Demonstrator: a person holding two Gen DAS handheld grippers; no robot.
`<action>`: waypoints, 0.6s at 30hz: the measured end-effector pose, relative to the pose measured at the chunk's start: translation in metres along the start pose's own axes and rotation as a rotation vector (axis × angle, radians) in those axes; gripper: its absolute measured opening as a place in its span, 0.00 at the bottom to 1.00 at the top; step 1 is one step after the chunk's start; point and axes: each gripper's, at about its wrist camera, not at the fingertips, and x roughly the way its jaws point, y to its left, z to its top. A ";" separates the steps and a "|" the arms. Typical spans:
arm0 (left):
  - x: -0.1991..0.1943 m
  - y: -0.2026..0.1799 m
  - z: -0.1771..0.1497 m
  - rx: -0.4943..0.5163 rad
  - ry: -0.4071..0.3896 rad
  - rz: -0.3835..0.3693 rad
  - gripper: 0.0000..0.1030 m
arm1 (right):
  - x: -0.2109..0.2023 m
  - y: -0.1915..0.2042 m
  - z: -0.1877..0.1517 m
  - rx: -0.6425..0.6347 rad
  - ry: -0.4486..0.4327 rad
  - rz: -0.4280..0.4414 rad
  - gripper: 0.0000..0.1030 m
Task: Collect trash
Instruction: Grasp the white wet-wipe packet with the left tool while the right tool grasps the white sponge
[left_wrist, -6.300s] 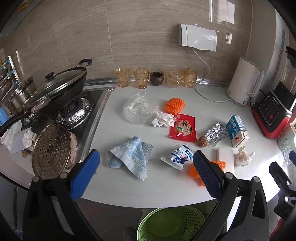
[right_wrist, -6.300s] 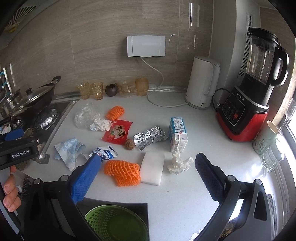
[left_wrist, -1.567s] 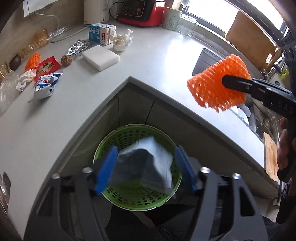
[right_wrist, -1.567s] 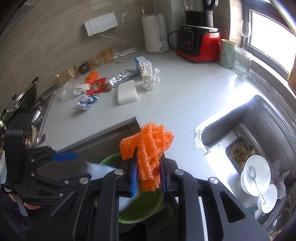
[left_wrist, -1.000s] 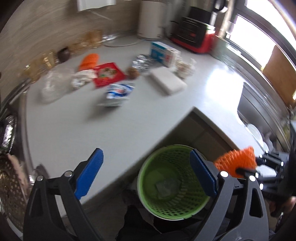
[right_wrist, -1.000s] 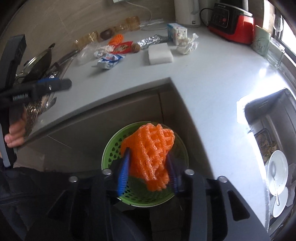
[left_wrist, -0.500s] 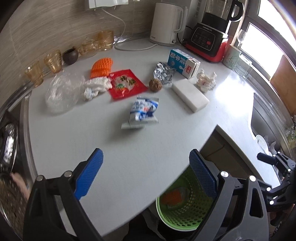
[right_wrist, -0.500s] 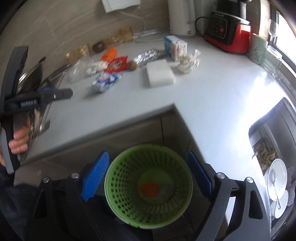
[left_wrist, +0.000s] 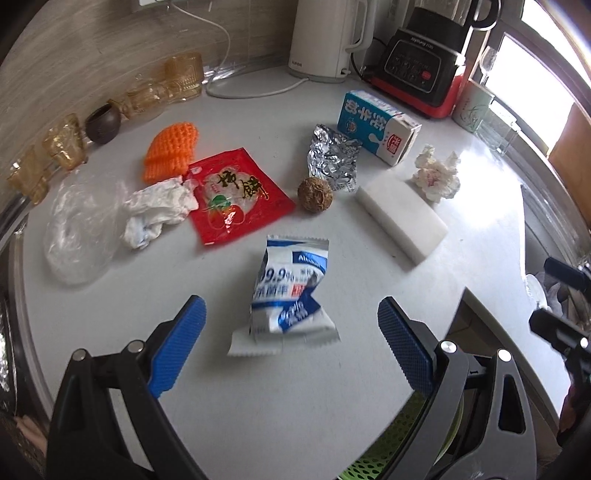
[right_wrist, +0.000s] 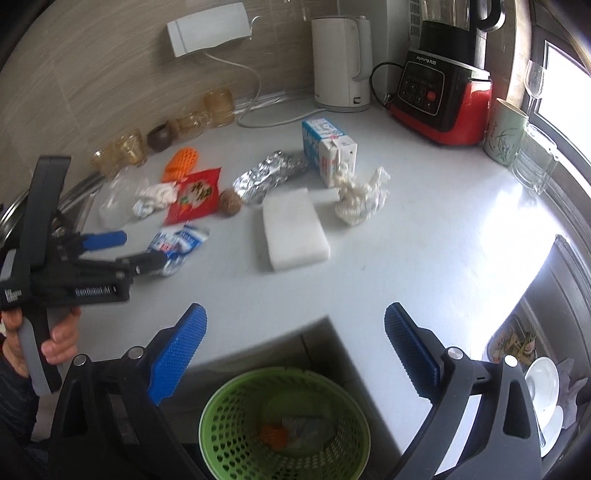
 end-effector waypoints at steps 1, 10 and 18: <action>0.003 0.000 0.001 0.005 0.005 0.002 0.87 | 0.003 -0.001 0.004 0.000 -0.001 -0.006 0.94; 0.031 0.001 0.011 0.036 0.050 0.026 0.80 | 0.034 -0.011 0.026 0.029 0.018 -0.018 0.94; 0.045 0.003 0.011 0.052 0.094 0.049 0.32 | 0.057 -0.015 0.034 0.038 0.042 -0.013 0.94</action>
